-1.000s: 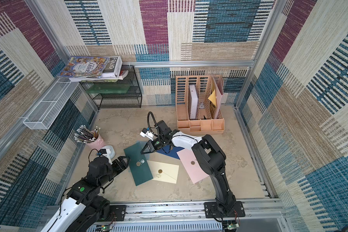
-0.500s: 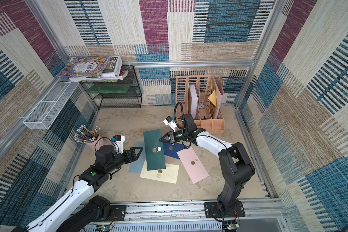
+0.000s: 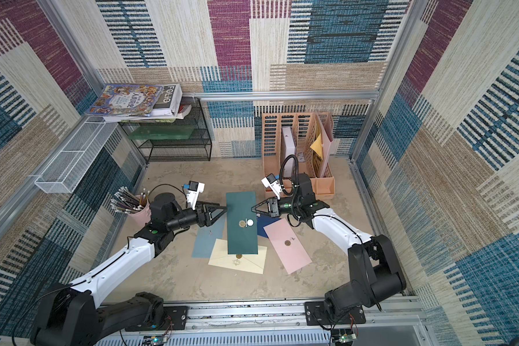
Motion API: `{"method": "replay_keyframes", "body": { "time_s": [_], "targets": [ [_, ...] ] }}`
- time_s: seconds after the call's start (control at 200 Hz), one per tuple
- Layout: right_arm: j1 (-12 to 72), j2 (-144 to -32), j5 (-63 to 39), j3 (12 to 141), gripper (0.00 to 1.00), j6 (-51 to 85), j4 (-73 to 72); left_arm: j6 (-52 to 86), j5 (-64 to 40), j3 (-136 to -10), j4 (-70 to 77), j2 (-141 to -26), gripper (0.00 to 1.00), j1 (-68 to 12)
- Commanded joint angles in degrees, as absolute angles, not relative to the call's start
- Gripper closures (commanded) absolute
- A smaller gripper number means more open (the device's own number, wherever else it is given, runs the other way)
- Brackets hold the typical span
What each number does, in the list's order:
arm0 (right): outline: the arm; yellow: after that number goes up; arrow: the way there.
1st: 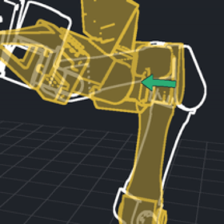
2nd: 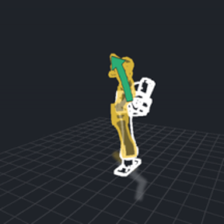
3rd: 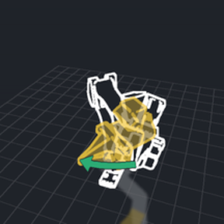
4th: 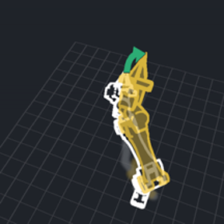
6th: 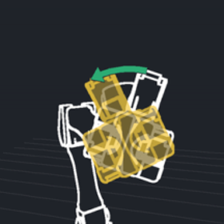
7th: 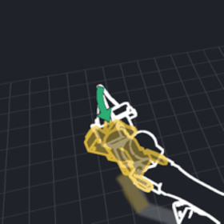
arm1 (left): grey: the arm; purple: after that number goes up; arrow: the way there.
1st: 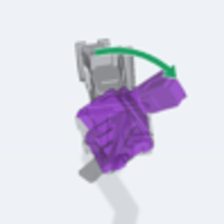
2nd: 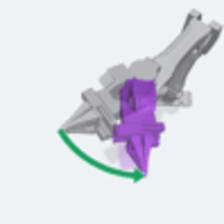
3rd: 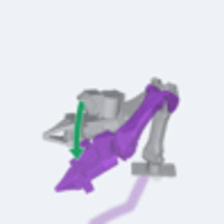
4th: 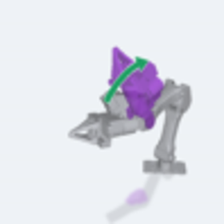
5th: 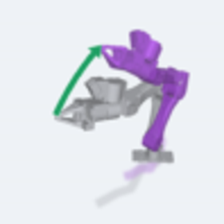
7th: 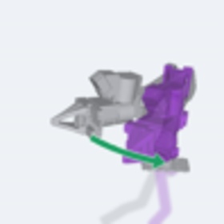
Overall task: Open the envelope
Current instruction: Pick up the envelope from the center of the board.
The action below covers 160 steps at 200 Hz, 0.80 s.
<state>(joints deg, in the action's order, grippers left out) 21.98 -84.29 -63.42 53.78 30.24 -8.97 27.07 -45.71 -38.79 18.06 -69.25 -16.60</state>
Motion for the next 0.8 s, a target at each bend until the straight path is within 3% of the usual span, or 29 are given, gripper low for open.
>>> {"method": "replay_keyframes", "body": {
  "time_s": [0.0, 0.305, 0.436, 0.666, 0.796],
  "targets": [
    [21.96, -83.85, -66.07, 53.96, 1.00, 31.80, -13.36, 28.47, -53.74, -39.92, 23.11, -72.27, 0.21, -16.26],
    [23.23, -84.49, -65.76, 55.53, 1.00, 32.52, -14.15, 31.99, -57.16, -39.86, 28.99, -74.14, 0.34, -15.82],
    [24.37, -85.72, -65.53, 55.91, 1.00, 32.52, -14.40, 33.11, -57.78, -39.81, 29.95, -73.53, 0.52, -15.82],
    [24.75, -86.79, -65.26, 56.46, 1.00, 33.07, -15.20, 31.54, -58.59, -40.48, 26.41, -73.47, 1.00, -15.82],
    [24.76, -87.34, -65.13, 56.95, 1.00, 32.87, -14.77, 31.57, -58.32, -40.58, 25.96, -73.49, 1.00, -15.83]
  ]
}}
